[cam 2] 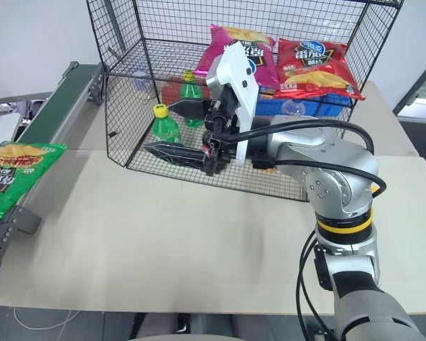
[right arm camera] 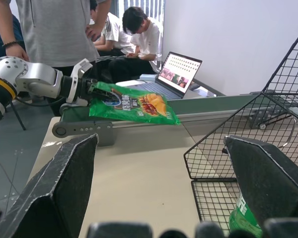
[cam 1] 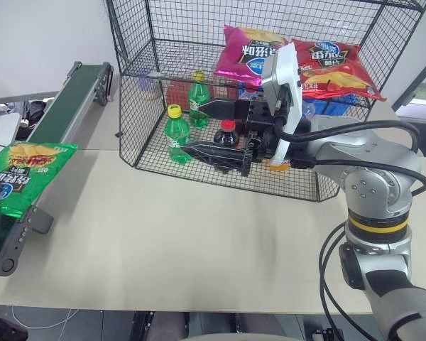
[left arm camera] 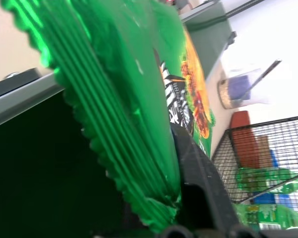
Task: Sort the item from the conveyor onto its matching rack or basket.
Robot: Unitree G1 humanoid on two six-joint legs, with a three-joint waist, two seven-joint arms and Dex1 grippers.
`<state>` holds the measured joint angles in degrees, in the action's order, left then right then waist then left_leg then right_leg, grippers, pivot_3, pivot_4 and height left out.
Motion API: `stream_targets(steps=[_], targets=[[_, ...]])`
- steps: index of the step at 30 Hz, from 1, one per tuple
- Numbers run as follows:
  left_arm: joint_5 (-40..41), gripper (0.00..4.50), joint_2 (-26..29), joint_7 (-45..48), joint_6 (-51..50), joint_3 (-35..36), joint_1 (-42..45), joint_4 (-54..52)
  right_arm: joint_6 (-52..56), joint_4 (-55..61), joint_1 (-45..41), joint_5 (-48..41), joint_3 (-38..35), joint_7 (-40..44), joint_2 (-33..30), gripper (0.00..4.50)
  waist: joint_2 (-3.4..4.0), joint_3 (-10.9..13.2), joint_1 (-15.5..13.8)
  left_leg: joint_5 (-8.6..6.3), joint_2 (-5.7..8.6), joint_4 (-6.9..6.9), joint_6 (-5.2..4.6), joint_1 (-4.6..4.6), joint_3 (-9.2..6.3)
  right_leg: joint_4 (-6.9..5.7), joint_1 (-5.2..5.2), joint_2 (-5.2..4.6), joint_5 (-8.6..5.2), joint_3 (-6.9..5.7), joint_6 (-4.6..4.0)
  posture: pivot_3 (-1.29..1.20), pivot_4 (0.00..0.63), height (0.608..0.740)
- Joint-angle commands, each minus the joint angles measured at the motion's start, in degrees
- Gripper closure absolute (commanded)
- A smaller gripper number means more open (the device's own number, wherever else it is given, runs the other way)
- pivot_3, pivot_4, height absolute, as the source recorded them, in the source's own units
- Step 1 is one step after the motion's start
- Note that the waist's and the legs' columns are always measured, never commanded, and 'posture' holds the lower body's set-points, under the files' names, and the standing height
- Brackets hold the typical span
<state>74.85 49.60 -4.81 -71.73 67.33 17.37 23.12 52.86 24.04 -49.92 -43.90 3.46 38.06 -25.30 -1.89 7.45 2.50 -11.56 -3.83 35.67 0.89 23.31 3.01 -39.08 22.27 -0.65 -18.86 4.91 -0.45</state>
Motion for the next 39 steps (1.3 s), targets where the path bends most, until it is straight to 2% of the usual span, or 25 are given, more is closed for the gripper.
stream_targets(steps=[1,5,9,11,14,18,21,24,31,39], targets=[[8.67,4.45,1.52,1.22,-2.54,-0.76,3.20,-7.59,-1.11,1.40,0.62,-0.28,-2.79,-0.96,-0.91,0.00,-0.12,-0.01,-0.08,0.00,0.00,0.00,0.00,0.01,-0.02,0.02,-0.01,0.00,0.00,-0.02,0.00,0.00,0.150,0.740],[22.79,4.45,2.61,-0.13,-4.51,-6.83,5.63,-14.40,-0.50,3.23,1.77,-2.22,-4.57,-0.82,-2.47,0.00,-0.14,-0.01,-0.38,0.00,0.09,0.00,0.01,0.04,-0.03,0.03,-0.03,-0.15,0.00,-0.07,0.00,0.00,0.150,0.740],[37.00,4.45,6.65,-2.14,-1.91,-17.28,5.29,-19.94,-0.96,4.10,2.18,-4.06,-6.61,-1.00,-3.12,0.00,-0.12,0.00,-0.03,0.00,0.08,-0.04,0.01,0.00,-0.03,0.03,-0.04,-0.16,0.00,-0.03,0.00,0.00,0.150,0.740],[38.15,4.45,7.91,-0.33,-1.47,-20.95,7.04,-21.76,-1.28,3.85,1.47,-4.53,-7.65,-1.85,-2.88,0.00,-0.06,0.04,0.20,0.00,0.07,-0.06,0.02,-0.04,0.00,0.03,-0.04,-0.13,0.00,-0.02,0.00,0.00,0.150,0.740],[38.15,4.45,7.85,2.67,-0.52,-27.97,14.54,-24.56,-1.50,4.48,0.30,-6.12,-10.07,-4.30,-2.07,0.00,0.00,0.08,-0.05,0.10,0.09,-0.07,0.17,-0.06,0.02,0.03,-0.02,0.14,0.00,0.01,0.01,0.00,0.150,0.740],[38.15,4.45,1.59,-0.96,4.57,-36.52,27.53,-23.68,-2.64,5.89,0.11,-5.32,-10.86,-6.89,-1.89,0.00,0.02,0.07,-0.60,0.13,0.16,-0.09,0.22,-0.03,0.01,0.06,-0.03,0.33,-0.01,0.00,0.01,0.00,0.150,0.740],[38.10,4.45,-1.59,-4.47,9.25,-41.27,32.90,-22.12,-4.24,6.25,0.11,-3.26,-11.12,-8.47,-2.54,0.00,0.02,0.07,-0.83,0.13,0.28,-0.11,0.21,-0.01,0.08,0.09,-0.04,0.27,-0.01,0.13,0.02,0.00,0.150,0.740],[32.08,4.45,-5.68,-2.84,13.95,-44.04,37.91,-19.36,-5.46,7.13,1.18,-0.68,-11.29,-10.84,-3.66,0.00,0.02,0.08,-1.02,0.16,0.32,-0.09,0.24,-0.01,0.11,0.09,-0.03,0.26,-0.01,0.23,0.02,0.00,0.150,0.740],[13.24,4.45,-16.27,11.42,22.53,-48.73,43.31,-11.94,-5.34,10.50,3.66,0.51,-11.89,-16.93,-3.43,0.00,0.06,0.07,-1.72,0.45,0.49,-0.09,0.71,-0.02,0.28,0.11,-0.03,0.32,-0.01,0.43,0.03,0.00,0.150,0.740],[-0.24,4.45,-24.13,23.01,31.48,-47.24,50.15,1.08,-3.92,13.66,4.54,-0.75,-12.26,-21.87,-3.41,0.00,0.07,0.07,-1.62,0.45,0.65,-0.11,0.69,0.08,0.36,0.21,-0.02,0.29,-0.03,0.51,0.06,0.00,0.150,0.740]])
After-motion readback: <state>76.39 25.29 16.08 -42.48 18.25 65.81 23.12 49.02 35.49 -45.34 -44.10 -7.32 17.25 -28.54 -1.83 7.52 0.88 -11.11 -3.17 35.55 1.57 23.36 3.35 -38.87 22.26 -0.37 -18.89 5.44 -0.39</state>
